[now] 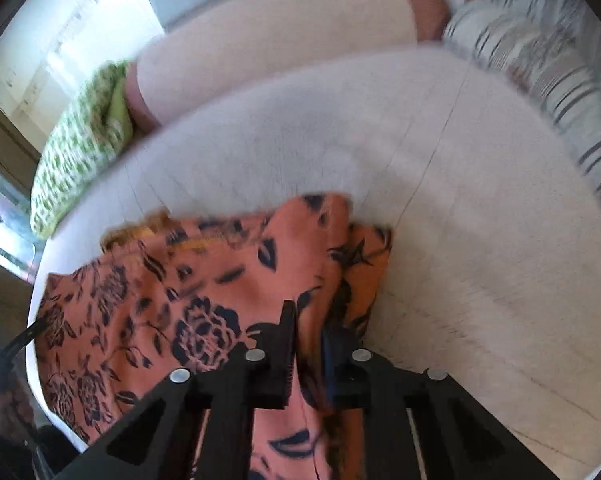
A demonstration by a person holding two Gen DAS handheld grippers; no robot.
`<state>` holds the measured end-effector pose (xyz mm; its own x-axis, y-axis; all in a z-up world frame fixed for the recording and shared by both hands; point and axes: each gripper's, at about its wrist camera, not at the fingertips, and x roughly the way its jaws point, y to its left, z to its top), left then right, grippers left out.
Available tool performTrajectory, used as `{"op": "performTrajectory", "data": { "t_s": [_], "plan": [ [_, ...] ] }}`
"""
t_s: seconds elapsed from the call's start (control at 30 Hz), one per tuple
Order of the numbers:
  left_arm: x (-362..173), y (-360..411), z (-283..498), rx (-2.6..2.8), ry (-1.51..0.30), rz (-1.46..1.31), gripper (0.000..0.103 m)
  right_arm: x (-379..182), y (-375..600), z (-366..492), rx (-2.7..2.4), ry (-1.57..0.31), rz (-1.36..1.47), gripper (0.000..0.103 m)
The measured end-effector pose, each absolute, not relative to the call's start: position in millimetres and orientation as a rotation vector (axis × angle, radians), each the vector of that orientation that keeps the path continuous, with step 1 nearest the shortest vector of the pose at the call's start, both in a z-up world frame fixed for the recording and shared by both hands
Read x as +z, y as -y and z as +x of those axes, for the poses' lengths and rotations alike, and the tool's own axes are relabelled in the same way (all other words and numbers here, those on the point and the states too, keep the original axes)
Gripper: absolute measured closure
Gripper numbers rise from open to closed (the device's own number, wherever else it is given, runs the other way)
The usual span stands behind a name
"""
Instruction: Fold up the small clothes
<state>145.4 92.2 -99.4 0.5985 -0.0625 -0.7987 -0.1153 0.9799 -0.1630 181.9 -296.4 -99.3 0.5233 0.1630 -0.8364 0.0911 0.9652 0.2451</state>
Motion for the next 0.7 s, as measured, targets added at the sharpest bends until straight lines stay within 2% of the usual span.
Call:
{"op": "performTrajectory", "data": {
  "t_s": [0.07,0.13,0.17,0.2,0.23,0.27,0.37,0.47,0.5,0.53,0.57,0.6,0.63,0.7],
  "plan": [
    [-129.5,-94.3,153.3,0.071,-0.997,-0.181,0.096,-117.8,311.8,185.2,-0.032,-1.067,0.262,0.087],
    [-146.0,-98.4,157.7,0.075,-1.040,-0.207,0.092,-130.0,326.9,186.2,-0.002,-1.091,0.388,0.080],
    [-136.8,-97.6,155.3,0.066,-1.010,-0.203,0.082,-125.7,330.4,182.7,0.007,-1.063,0.425,0.066],
    [-128.2,-96.8,155.4,0.054,-0.991,-0.204,0.053,-120.2,330.5,180.8,0.023,-1.039,0.430,0.051],
    [-123.0,-97.9,155.9,0.047,-0.975,-0.207,0.039,-114.1,329.9,179.6,0.036,-1.014,0.420,0.016],
    [-117.1,-98.5,157.3,0.051,-0.945,-0.200,0.031,-108.3,327.8,180.4,0.040,-0.985,0.398,0.010],
    [-113.8,-98.2,174.5,0.080,-0.925,-0.141,0.032,-103.4,320.7,197.1,0.056,-0.982,0.345,0.010],
    [-126.5,-97.2,193.1,0.053,-0.964,-0.164,0.033,-112.9,305.3,215.6,0.079,-1.032,0.291,0.012],
    [-132.7,-94.5,197.9,0.057,-0.983,-0.157,0.048,-118.3,302.2,221.6,0.080,-1.058,0.265,0.016],
    [-142.2,-91.0,204.7,0.056,-1.026,-0.130,0.064,-128.1,299.3,227.9,0.070,-1.098,0.237,0.054],
    [-150.4,-88.0,210.2,0.061,-1.047,-0.112,0.084,-131.0,298.1,230.2,0.049,-1.122,0.220,0.085],
    [-149.1,-86.3,209.5,0.073,-1.036,-0.104,0.089,-125.5,296.4,227.5,0.040,-1.097,0.208,0.088],
    [-144.5,-85.4,206.9,0.078,-1.021,-0.096,0.091,-117.4,294.4,223.4,0.033,-1.066,0.193,0.096],
    [-144.2,-84.5,203.9,0.087,-1.006,-0.077,0.092,-101.6,296.2,212.5,0.003,-0.995,0.174,0.096]
  ]
}}
